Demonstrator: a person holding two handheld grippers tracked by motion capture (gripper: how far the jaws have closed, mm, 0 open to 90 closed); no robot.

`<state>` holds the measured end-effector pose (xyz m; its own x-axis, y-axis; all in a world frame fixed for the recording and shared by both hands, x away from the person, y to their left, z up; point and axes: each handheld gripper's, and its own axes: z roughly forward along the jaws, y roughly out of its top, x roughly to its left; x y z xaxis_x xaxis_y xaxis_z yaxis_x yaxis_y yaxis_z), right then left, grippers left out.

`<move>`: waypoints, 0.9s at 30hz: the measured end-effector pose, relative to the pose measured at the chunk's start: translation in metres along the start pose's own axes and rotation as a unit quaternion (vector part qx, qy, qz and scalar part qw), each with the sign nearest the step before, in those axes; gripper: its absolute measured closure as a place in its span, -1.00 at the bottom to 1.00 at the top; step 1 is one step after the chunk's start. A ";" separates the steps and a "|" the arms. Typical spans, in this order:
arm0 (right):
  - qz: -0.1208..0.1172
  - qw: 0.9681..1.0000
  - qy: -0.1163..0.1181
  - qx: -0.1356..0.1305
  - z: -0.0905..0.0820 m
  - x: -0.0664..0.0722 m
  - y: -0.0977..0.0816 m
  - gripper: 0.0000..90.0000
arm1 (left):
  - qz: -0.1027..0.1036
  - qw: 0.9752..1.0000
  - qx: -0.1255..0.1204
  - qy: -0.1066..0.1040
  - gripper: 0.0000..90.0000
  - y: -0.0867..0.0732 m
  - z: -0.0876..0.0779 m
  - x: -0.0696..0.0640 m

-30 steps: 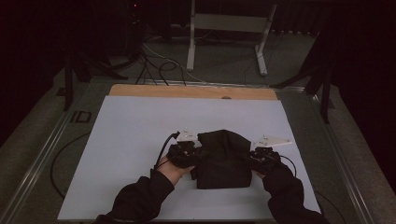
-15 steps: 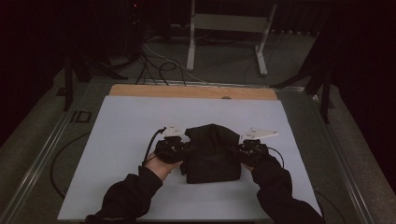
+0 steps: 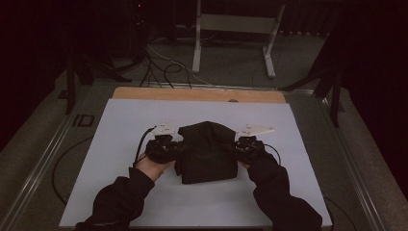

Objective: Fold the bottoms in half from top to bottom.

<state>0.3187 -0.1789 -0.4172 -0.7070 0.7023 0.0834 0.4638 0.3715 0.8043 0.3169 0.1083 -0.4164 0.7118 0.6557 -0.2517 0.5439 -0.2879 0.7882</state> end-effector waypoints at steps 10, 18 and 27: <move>-0.011 1.000 0.005 -0.014 0.014 0.010 0.023 0.75 | 0.002 1.000 -0.008 0.000 0.67 0.005 -0.018 0.022; -0.017 1.000 -0.003 -0.020 0.022 0.014 0.034 0.75 | -0.012 1.000 -0.004 0.003 0.67 0.010 -0.015 0.038; -0.003 1.000 -0.012 -0.006 0.037 0.005 0.024 0.74 | -0.028 1.000 0.013 -0.001 0.67 0.003 0.004 0.049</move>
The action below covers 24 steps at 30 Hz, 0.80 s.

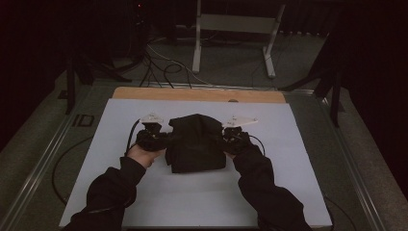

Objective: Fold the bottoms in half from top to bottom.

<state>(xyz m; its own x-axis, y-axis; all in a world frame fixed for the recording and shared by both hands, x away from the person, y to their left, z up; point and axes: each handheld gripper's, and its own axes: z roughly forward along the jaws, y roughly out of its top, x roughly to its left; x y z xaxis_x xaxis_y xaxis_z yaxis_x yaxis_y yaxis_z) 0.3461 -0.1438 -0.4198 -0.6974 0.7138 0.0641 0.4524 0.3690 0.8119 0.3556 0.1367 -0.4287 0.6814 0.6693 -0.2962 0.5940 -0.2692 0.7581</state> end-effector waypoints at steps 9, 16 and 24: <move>0.013 1.000 -0.012 0.019 0.016 -0.010 -0.012 0.74 | -0.010 1.000 0.019 0.001 0.67 -0.003 0.019 0.007; 0.018 0.999 -0.023 0.034 0.030 -0.017 -0.019 0.74 | -0.024 0.999 0.037 0.003 0.66 -0.005 0.035 0.017; 0.024 0.998 -0.038 0.051 0.043 -0.025 -0.027 0.74 | -0.029 0.998 0.052 0.007 0.66 -0.008 0.052 0.025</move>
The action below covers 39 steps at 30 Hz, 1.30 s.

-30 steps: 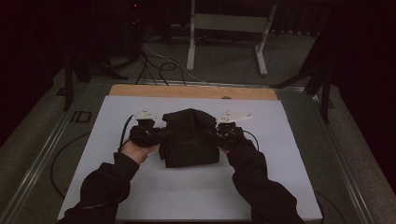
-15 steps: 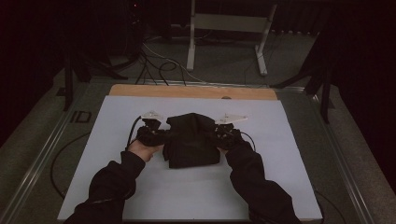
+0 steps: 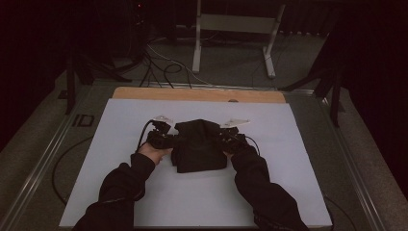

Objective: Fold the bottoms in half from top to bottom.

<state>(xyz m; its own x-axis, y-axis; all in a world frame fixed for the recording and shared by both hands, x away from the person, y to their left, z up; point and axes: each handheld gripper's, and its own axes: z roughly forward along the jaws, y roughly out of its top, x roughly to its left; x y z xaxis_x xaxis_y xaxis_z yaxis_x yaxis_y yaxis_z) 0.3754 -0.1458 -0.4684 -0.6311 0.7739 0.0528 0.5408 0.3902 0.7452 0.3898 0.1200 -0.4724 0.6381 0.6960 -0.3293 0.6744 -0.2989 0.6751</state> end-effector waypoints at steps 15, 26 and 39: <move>0.016 1.000 -0.006 0.023 0.019 -0.010 -0.008 0.73 | -0.022 0.999 0.019 0.019 0.63 -0.003 0.023 0.014; 0.014 0.999 -0.014 0.029 0.028 -0.014 -0.013 0.69 | -0.019 0.999 0.033 0.033 0.46 -0.006 0.030 0.015; 0.028 0.998 -0.039 0.029 0.030 -0.023 -0.018 -0.03 | 0.001 0.996 0.050 0.069 -0.13 -0.006 0.035 0.017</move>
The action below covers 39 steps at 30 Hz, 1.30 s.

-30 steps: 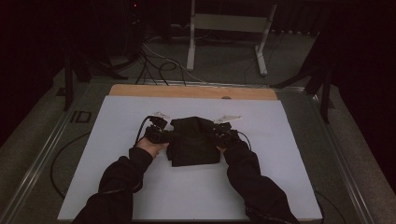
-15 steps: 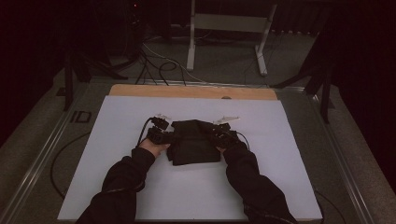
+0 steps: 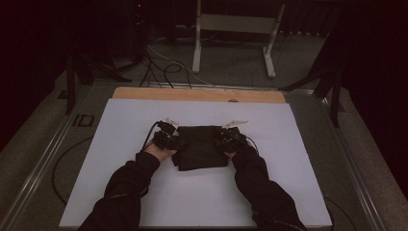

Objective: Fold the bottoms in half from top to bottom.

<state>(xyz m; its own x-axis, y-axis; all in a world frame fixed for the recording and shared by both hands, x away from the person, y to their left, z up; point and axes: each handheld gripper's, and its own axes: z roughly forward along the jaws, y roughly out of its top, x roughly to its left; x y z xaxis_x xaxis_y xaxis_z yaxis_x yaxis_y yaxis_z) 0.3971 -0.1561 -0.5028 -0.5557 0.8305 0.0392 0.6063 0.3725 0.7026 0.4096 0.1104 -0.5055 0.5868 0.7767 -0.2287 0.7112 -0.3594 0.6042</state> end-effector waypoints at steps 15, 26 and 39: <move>0.013 0.998 0.047 -0.038 -0.020 -0.001 0.009 -0.58 | -0.002 0.999 -0.037 -0.025 -0.41 0.001 -0.016 0.000; -0.010 0.996 0.070 -0.052 -0.027 0.006 0.013 -0.71 | 0.028 0.996 -0.051 -0.065 -0.79 0.002 -0.028 -0.015; -0.036 0.995 0.074 -0.062 -0.037 0.012 0.021 -0.74 | 0.077 0.991 -0.070 -0.081 -1.00 0.006 -0.044 -0.026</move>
<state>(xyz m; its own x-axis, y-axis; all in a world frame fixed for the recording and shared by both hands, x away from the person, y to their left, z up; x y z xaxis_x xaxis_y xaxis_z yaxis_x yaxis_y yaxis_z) 0.3822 -0.1542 -0.4616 -0.6787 0.7296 0.0833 0.4921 0.3677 0.7891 0.3813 0.1107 -0.4629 0.7469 0.6207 -0.2384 0.5546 -0.3838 0.7383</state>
